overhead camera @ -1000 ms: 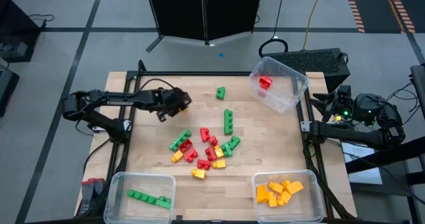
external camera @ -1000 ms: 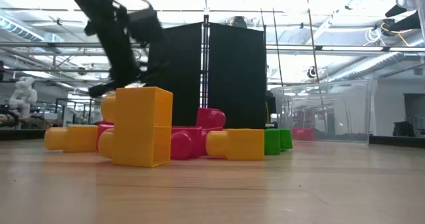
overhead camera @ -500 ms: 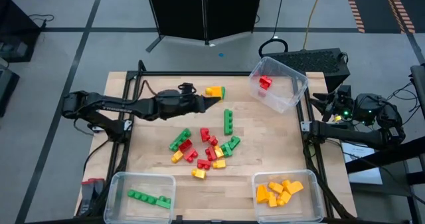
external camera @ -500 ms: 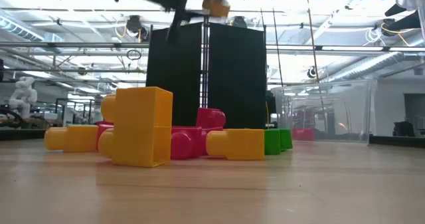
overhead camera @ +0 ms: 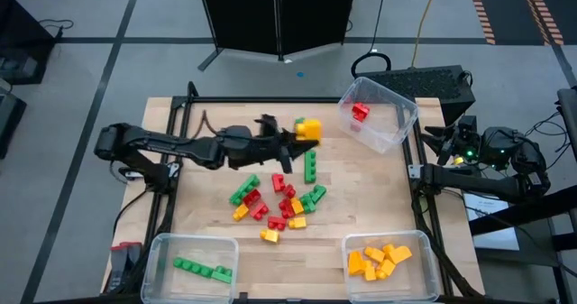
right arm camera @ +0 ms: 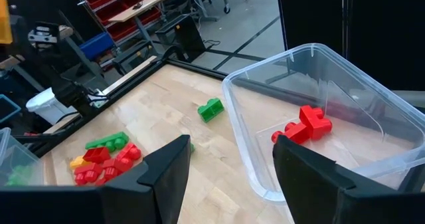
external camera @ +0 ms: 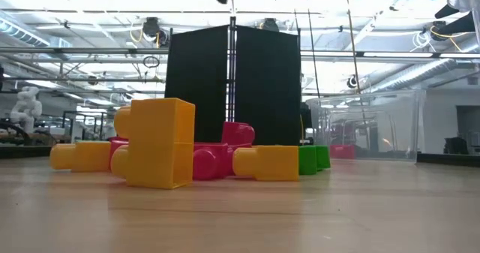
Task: Sort blocks
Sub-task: Put the yellow game piece into the bottom right transparent bin
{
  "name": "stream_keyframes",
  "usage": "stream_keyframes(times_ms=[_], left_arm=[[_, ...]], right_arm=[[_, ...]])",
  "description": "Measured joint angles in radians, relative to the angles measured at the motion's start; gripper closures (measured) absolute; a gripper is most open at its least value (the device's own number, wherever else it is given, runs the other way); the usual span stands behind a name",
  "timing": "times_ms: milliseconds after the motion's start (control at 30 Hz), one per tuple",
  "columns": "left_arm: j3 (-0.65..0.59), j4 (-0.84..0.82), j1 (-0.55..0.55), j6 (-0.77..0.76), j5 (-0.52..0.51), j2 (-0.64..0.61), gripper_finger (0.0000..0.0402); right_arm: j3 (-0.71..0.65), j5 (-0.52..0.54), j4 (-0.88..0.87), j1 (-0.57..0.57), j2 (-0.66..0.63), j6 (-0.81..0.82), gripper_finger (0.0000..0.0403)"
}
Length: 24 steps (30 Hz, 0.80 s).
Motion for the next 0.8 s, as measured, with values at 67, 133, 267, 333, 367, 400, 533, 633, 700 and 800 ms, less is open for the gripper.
stream_keyframes(times_ms=[67,133,267,333,367,400,533,633,700,800], left_arm=[[0.048,0.001,-0.013,0.038,0.021,0.060,0.0322],[0.102,-0.002,-0.024,0.079,0.055,0.130,0.0322],[0.237,-0.003,-0.044,0.109,0.149,0.288,0.0322],[0.315,-0.008,-0.057,0.121,0.195,0.366,0.0322],[0.356,-0.009,-0.065,0.136,0.216,0.403,0.0322],[0.399,-0.018,-0.074,0.153,0.232,0.441,0.0322],[0.573,-0.120,-0.116,0.210,0.257,0.552,0.0322],[0.691,-0.203,-0.153,0.265,0.260,0.610,0.0322],[0.750,-0.243,-0.178,0.315,0.258,0.640,0.0322],[0.805,-0.276,-0.215,0.345,0.255,0.674,0.0322]], right_arm=[[0.000,0.000,0.000,0.000,0.000,0.000,0.0195],[0.000,0.000,0.000,0.000,0.000,-0.001,0.0195],[0.000,0.000,-0.001,0.000,0.000,0.000,0.0195],[0.000,0.000,-0.001,0.000,0.000,0.000,0.0195],[0.000,0.000,-0.001,0.000,0.000,0.001,0.0195],[0.000,0.000,-0.001,0.000,0.000,0.001,0.0195],[0.000,0.000,-0.002,0.000,0.000,0.001,0.0195],[0.000,0.000,-0.002,0.000,0.000,0.001,0.0195],[0.000,0.000,-0.004,0.000,0.000,-0.001,0.0195],[0.000,0.000,-0.026,0.000,0.000,0.002,0.0195]])
